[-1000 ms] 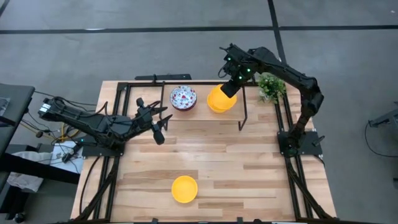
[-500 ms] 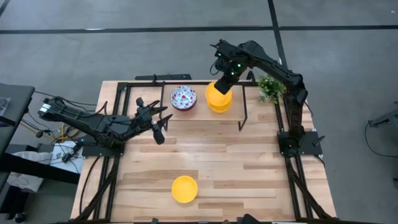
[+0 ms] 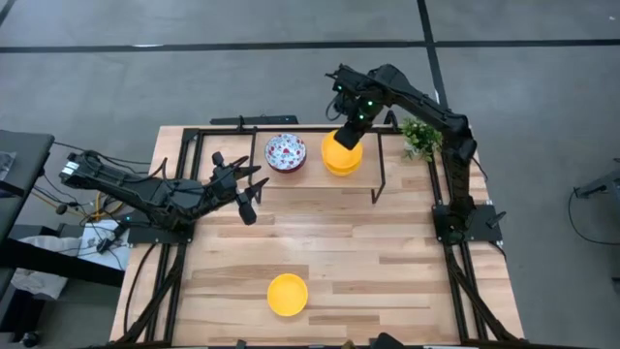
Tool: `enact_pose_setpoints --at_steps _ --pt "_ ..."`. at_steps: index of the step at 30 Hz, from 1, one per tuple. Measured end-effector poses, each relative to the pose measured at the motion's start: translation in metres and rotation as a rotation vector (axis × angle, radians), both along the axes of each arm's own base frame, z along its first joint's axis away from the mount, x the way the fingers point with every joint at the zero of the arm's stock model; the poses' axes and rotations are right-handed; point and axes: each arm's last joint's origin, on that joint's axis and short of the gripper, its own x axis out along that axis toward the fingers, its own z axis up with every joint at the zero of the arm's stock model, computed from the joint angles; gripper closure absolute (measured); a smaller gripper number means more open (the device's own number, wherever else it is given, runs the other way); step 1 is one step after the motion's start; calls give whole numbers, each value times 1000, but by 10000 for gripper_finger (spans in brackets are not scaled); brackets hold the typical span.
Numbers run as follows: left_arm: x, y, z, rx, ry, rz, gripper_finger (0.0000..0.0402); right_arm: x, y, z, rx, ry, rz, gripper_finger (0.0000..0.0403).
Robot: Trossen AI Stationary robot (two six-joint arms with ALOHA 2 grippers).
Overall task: Pick & Place Mini bowls
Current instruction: Stack the top yellow bowl on the yellow bowl on the shelf
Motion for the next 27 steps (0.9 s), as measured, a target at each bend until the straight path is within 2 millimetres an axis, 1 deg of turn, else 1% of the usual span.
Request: enact_pose_setpoints --at_steps 16,23,27 --pt "0 0 1 -2 -7 0 243 0 -1 -1 -1 0 18 403" --pt "0 0 1 -3 -7 0 243 0 0 0 26 -18 31 403" --pt "0 0 1 -3 -7 0 243 0 0 0 21 -15 30 392"
